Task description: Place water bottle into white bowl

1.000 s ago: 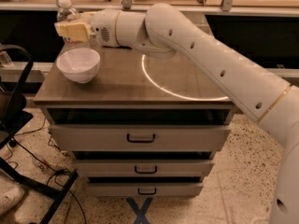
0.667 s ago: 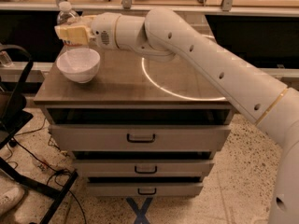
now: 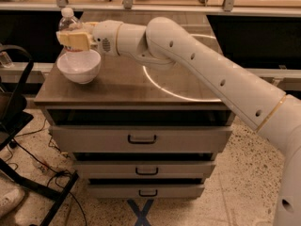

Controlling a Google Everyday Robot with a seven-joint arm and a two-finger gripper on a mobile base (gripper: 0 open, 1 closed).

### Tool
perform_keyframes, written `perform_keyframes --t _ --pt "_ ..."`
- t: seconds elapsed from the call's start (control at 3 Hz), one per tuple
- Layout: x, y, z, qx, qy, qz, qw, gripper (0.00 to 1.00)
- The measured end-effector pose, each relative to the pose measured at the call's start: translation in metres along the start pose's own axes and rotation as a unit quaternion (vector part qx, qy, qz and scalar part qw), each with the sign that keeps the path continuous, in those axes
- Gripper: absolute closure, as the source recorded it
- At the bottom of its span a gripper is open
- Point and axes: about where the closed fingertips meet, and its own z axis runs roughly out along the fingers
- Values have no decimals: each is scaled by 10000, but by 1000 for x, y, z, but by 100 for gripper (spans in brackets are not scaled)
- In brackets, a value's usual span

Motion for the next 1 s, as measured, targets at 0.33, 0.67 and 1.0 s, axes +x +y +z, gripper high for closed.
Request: perform_keyframes --t 0.33,0.67,1.0 --pt "10 2 1 -31 -27 64 10000 100" --pt "11 4 4 -61 -29 69 10000 79" --pt "11 6 5 -78 -29 68 9999 57"
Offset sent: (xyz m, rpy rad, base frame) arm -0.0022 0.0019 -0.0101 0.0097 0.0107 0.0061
